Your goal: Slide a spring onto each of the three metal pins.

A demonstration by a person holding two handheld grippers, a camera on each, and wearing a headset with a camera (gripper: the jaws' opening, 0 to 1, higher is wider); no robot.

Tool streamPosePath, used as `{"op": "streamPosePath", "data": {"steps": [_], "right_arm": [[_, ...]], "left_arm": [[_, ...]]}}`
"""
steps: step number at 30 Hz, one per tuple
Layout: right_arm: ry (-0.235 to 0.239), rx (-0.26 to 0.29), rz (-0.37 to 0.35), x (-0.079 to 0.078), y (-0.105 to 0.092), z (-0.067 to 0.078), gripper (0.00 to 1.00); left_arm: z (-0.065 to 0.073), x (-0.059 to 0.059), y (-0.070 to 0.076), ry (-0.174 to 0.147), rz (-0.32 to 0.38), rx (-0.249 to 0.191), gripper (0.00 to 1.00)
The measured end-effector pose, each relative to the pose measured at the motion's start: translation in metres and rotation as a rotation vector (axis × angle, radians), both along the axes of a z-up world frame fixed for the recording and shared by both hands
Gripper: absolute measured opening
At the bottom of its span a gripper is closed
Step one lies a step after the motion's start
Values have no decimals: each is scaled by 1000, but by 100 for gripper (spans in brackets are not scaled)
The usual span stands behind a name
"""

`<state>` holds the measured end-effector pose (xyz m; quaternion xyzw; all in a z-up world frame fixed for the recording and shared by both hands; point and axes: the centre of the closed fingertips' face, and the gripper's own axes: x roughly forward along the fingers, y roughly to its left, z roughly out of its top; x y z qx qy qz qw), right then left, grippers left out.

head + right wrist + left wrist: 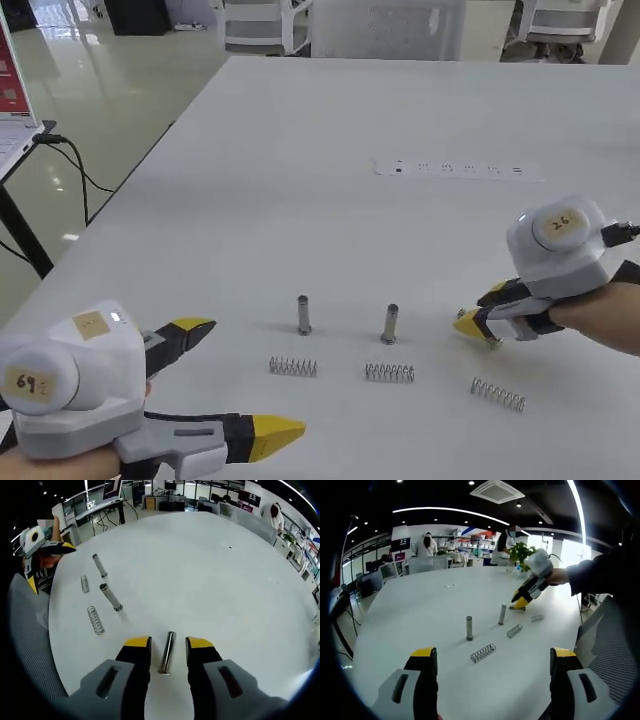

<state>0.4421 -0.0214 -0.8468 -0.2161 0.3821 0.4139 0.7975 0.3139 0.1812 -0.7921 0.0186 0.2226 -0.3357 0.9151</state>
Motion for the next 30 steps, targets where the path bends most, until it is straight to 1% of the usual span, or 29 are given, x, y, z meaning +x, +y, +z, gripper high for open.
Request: {"op": "streamPosePath", "data": {"steps": [4, 12, 17, 24, 30], "right_arm": [[8, -9, -9, 2, 0, -2, 24], [28, -26, -23, 5, 1, -8, 21], [44, -36, -32, 4, 2, -10, 17], [61, -41, -43, 4, 2, -13, 15], [65, -49, -53, 6, 2, -14, 13]], "left_arm": [[-1, -1, 0, 3, 1, 0, 92], [0, -2, 1, 3, 3, 0, 92], [0, -2, 2, 3, 4, 0, 92], [0, -1, 1, 1, 2, 0, 92], [0, -1, 2, 3, 1, 0, 92]]}}
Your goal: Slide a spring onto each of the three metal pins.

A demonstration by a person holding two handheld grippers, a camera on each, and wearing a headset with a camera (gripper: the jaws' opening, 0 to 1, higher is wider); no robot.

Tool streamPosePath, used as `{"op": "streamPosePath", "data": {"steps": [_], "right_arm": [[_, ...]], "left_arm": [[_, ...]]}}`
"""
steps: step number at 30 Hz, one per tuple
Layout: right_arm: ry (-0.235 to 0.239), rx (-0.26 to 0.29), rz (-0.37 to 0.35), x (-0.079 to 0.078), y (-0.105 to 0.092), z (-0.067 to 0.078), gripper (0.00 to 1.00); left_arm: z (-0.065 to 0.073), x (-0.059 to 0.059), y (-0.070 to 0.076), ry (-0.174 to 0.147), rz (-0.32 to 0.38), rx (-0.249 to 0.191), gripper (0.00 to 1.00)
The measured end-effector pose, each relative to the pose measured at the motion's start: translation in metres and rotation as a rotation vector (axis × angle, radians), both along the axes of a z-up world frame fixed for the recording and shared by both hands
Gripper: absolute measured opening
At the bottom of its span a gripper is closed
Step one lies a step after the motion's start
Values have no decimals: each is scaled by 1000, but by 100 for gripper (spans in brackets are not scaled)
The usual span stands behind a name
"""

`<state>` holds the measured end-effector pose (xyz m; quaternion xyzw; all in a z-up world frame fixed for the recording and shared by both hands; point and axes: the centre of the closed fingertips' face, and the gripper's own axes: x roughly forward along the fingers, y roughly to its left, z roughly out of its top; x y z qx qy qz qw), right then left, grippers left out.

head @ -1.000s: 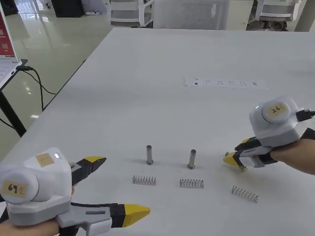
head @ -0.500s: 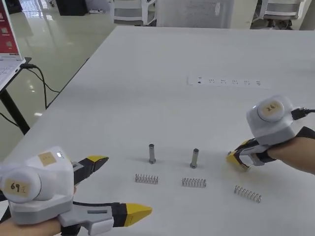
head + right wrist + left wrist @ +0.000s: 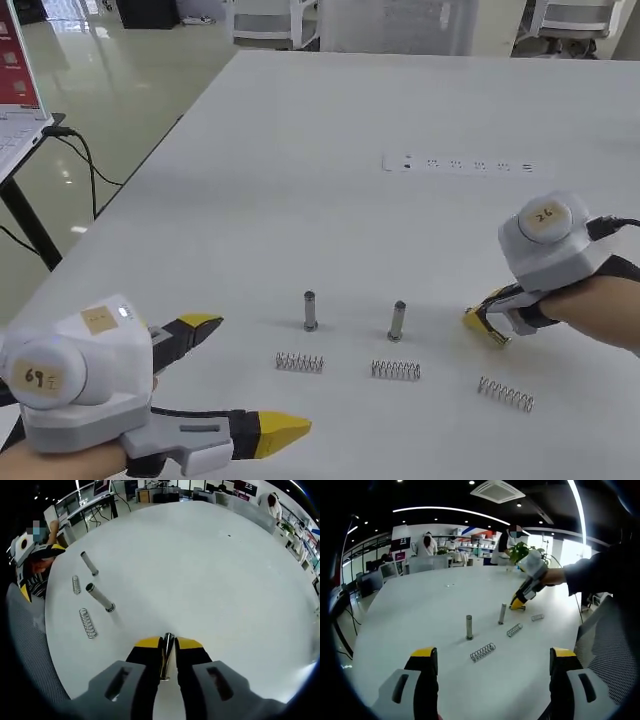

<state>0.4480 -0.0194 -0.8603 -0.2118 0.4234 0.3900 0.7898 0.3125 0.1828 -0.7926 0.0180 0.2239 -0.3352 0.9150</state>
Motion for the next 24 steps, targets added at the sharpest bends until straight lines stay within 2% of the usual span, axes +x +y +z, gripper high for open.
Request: {"op": "streamPosePath", "data": {"steps": [8, 17, 19, 20, 21, 24], "right_arm": [[-11, -36, -10, 2, -2, -1, 11], [-15, -39, -34, 1, -6, 3, 10], [-19, -27, -44, 1, -7, 7, 9], [-41, -5, -49, 3, -5, 13, 4], [-28, -8, -71, 2, -7, 16, 3], [-35, -4, -45, -1, -4, 19, 3]], "left_arm": [[0, 1, 0, 0, -2, -1, 92], [1, 1, 0, -3, -4, -3, 92], [1, 2, 0, -3, -5, -4, 92], [1, 2, -1, -3, -7, -4, 92], [1, 2, -1, -4, -9, -3, 92], [1, 3, -3, -4, -15, -4, 91]]}}
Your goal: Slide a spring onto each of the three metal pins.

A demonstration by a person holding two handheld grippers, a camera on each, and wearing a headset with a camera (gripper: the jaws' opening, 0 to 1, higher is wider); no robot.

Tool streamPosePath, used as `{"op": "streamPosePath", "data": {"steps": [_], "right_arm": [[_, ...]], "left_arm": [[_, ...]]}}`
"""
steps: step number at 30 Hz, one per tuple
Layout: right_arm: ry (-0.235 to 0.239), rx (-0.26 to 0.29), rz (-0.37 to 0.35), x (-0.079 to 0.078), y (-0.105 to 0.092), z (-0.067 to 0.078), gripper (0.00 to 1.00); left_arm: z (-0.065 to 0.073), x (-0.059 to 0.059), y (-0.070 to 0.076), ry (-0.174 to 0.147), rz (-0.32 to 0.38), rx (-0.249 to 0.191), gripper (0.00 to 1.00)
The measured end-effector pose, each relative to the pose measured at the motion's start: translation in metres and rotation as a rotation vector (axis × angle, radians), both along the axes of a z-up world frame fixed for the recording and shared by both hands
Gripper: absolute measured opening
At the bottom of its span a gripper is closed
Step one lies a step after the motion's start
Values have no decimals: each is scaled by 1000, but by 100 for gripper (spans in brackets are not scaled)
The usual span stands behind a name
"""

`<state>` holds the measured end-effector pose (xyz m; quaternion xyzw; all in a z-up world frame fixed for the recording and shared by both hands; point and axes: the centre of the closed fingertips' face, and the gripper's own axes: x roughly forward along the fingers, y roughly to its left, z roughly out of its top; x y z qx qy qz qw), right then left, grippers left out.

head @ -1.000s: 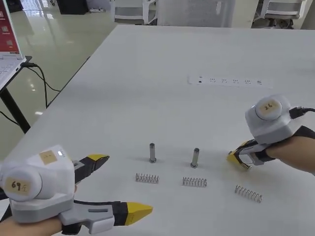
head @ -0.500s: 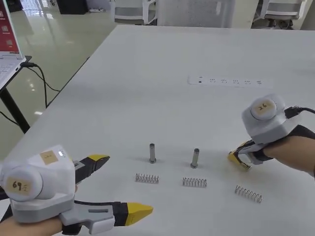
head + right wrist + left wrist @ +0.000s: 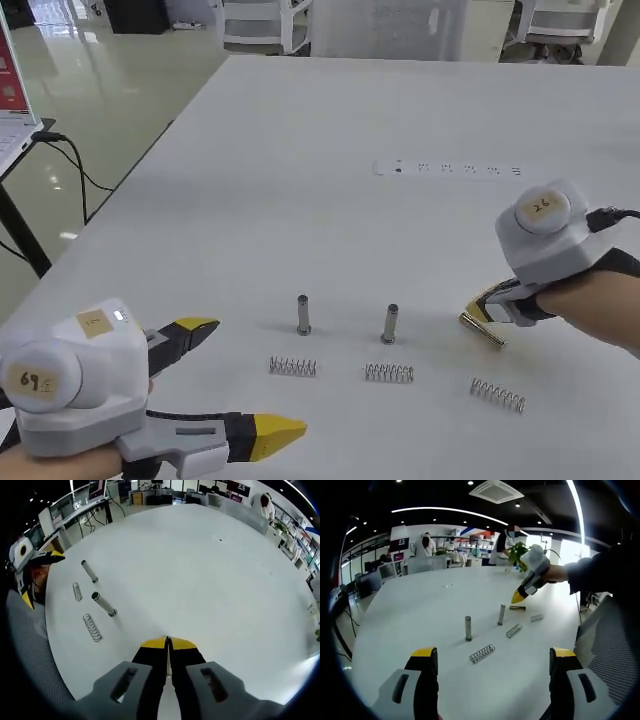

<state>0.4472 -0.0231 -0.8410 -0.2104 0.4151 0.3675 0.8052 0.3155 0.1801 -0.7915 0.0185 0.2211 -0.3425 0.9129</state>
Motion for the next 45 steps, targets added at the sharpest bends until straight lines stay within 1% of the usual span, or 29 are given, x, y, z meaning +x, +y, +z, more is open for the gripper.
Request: {"op": "streamPosePath", "data": {"steps": [2, 3, 4, 5, 6, 9, 16, 20, 22, 24, 25, 30, 33, 35, 45], "right_arm": [[12, -17, 15, -4, 0, -5, 3], [5, -28, 17, -4, 0, -7, 4], [5, -30, 16, -5, 1, -8, 4], [19, -25, 14, -4, -1, -13, 5], [29, -18, 11, -5, 1, -14, 6], [30, -28, 18, -6, 4, -15, 9], [36, -39, 29, -3, 9, -14, 10], [45, -68, 33, -4, 8, -19, 10], [50, -96, 42, -7, 4, -23, 10], [47, -79, 38, -3, 8, -30, 10], [48, -79, 37, -2, 6, -27, 10], [37, -85, 39, 0, 6, -29, 10], [35, -77, 37, 0, 5, -25, 10], [30, -69, 35, 0, 5, -19, 10], [-40, -33, 42, -11, 3, 13, 10]], "left_arm": [[0, 0, -1, -1, -3, 1, 91], [1, 0, -1, -3, -5, 1, 92], [2, 0, -1, -4, -5, -1, 91], [2, 0, -1, -4, -6, -1, 92], [2, 0, -1, -5, -6, 0, 92], [2, -1, 1, -5, -1, 1, 91], [2, -2, 4, -3, 9, 0, 91], [2, -3, 4, -5, 11, -1, 91], [2, -3, 4, -5, 13, -1, 91], [2, -3, 4, -4, 15, -2, 91], [2, -3, 4, -3, 14, -1, 91], [3, -2, 2, -5, 9, -2, 91], [4, -2, 3, -8, 8, 0, 91], [4, -1, 4, -9, 11, -3, 91], [5, -1, -1, -13, -2, -4, 91]]}}
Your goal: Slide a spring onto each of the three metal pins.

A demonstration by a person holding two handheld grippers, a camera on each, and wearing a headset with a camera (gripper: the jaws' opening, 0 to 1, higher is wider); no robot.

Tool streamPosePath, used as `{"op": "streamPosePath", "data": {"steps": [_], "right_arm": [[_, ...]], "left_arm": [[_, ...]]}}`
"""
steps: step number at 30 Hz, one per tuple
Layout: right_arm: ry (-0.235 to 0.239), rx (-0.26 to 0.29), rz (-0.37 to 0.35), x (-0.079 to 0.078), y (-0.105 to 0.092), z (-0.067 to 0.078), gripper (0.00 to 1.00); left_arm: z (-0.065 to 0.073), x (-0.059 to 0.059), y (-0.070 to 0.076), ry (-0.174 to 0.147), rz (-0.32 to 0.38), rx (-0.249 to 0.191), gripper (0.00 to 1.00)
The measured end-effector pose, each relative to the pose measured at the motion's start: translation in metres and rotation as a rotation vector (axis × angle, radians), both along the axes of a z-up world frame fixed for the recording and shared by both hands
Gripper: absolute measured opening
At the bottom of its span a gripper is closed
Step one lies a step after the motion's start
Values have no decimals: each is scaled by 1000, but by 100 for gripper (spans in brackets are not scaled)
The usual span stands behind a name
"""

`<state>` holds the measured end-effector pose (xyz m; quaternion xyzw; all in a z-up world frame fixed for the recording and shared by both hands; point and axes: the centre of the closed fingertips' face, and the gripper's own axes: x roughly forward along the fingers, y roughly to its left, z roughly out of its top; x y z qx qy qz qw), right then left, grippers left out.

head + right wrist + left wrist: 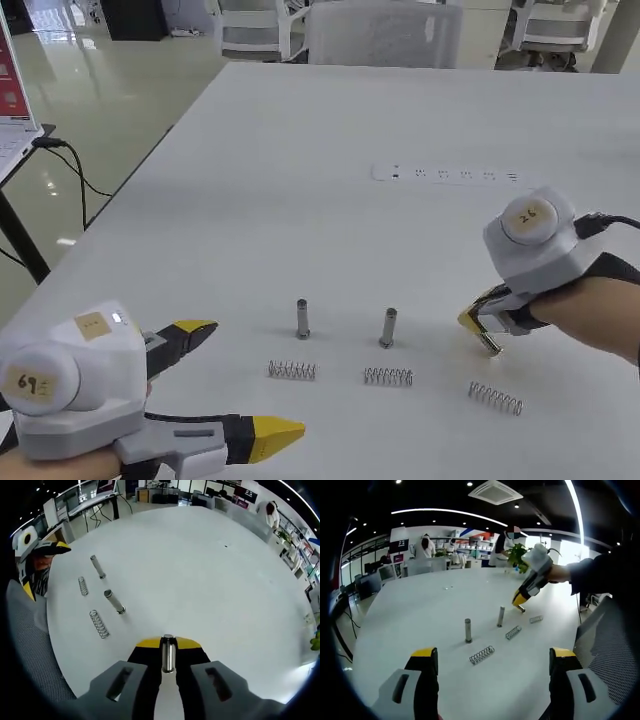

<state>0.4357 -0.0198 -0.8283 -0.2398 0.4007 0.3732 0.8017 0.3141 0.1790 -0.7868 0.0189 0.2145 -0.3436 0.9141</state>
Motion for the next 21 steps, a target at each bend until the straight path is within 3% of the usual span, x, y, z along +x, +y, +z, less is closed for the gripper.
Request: {"op": "streamPosePath", "data": {"steps": [8, 21], "right_arm": [[-28, 25, -12, -8, -4, 13, 10], [-28, 71, -57, -15, -11, 15, 10]], "left_arm": [[1, 0, -3, -4, -11, 3, 91], [3, -1, -3, -10, -17, 5, 91]]}}
